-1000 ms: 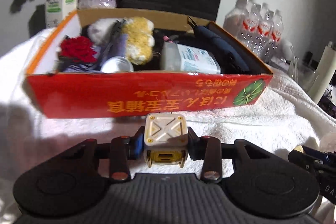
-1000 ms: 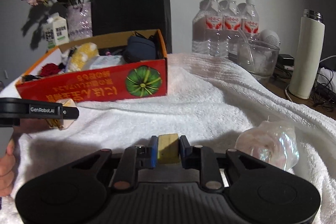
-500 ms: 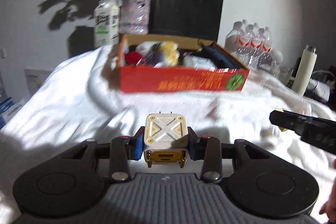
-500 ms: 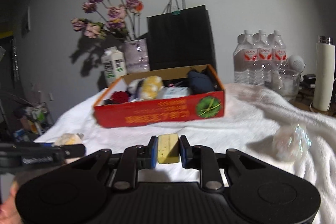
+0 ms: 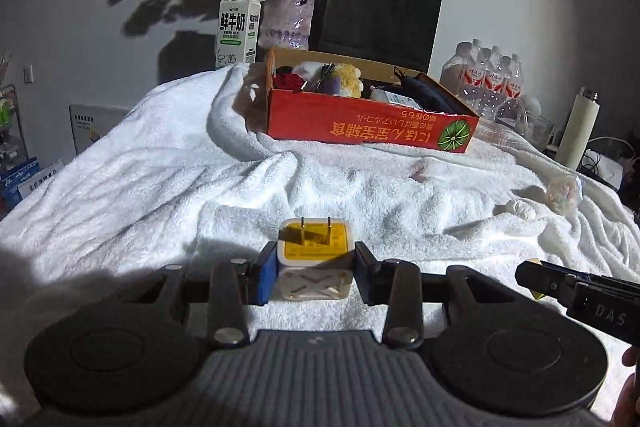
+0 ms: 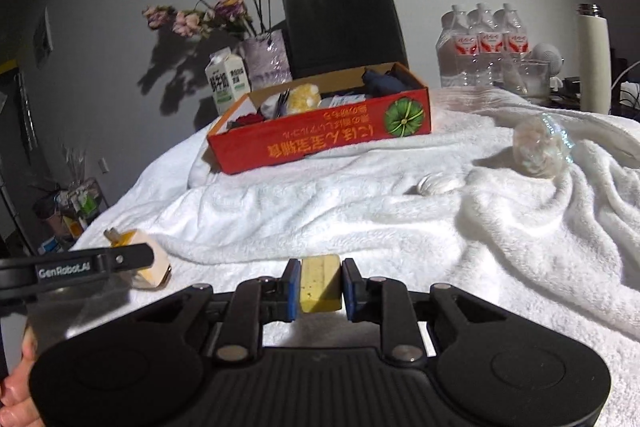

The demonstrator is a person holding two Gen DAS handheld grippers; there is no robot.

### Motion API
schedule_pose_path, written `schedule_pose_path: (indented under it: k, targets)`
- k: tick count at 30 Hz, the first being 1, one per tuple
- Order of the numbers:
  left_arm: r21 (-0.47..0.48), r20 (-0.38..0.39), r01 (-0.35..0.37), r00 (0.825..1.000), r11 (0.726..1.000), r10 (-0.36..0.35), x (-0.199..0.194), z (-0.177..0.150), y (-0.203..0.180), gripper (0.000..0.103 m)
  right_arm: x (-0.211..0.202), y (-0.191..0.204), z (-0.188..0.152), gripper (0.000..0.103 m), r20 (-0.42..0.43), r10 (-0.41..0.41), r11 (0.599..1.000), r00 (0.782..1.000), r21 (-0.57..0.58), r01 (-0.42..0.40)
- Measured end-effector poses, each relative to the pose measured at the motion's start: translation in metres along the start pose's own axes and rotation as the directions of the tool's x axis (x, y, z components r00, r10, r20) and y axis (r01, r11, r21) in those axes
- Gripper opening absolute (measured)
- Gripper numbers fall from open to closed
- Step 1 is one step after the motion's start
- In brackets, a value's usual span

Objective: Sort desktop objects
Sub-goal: 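Lower the plug cube and yellow block into the orange box and open both tools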

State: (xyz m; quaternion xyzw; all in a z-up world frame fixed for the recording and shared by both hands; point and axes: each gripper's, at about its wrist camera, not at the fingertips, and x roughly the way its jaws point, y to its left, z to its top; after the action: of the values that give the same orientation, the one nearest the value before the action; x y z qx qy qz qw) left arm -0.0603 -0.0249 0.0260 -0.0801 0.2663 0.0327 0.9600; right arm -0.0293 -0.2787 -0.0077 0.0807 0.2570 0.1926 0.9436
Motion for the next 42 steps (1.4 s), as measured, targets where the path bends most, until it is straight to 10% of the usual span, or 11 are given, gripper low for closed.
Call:
schedule_pose_path:
  k: [7, 14, 21, 27, 33, 35, 42]
  targets:
    - [-0.017, 0.037, 0.087, 0.996, 0.996, -0.086, -0.001, 0.039, -0.001, 0.039, -0.003, 0.000, 0.023, 0.020, 0.027, 0.064, 0.998, 0.998, 0.028, -0.064]
    - [-0.001, 0.063, 0.129, 0.990, 0.992, -0.129, 0.071, 0.154, 0.010, 0.039, 0.034, -0.013, 0.133, 0.020, 0.103, 0.167, 0.986, 0.981, -0.008, -0.167]
    - [0.090, -0.045, -0.013, 0.999, 0.996, 0.017, 0.224, 0.262, 0.024, 0.040, 0.190, -0.030, 0.262, 0.020, 0.007, 0.113, 0.993, 0.994, -0.035, -0.113]
    - [0.085, -0.184, -0.039, 0.981, 0.996, 0.054, 0.323, 0.284, 0.038, 0.041, 0.332, -0.046, 0.298, 0.020, -0.173, -0.032, 0.998, 0.984, -0.056, 0.022]
    - [0.032, -0.166, -0.046, 0.985, 0.998, 0.050, 0.329, 0.295, 0.039, 0.049, 0.372, -0.047, 0.298, 0.032, -0.251, -0.062, 0.997, 0.966, -0.060, 0.048]
    - [0.029, -0.161, -0.048, 0.986, 0.998, 0.052, 0.321, 0.302, 0.035, 0.056, 0.366, -0.045, 0.300, 0.051, -0.242, -0.041, 0.998, 0.969, -0.049, 0.030]
    - [0.083, -0.143, -0.066, 0.987, 0.994, 0.078, 0.271, 0.310, 0.016, 0.068, 0.320, -0.023, 0.307, 0.066, -0.219, -0.058, 0.993, 0.974, -0.115, 0.034]
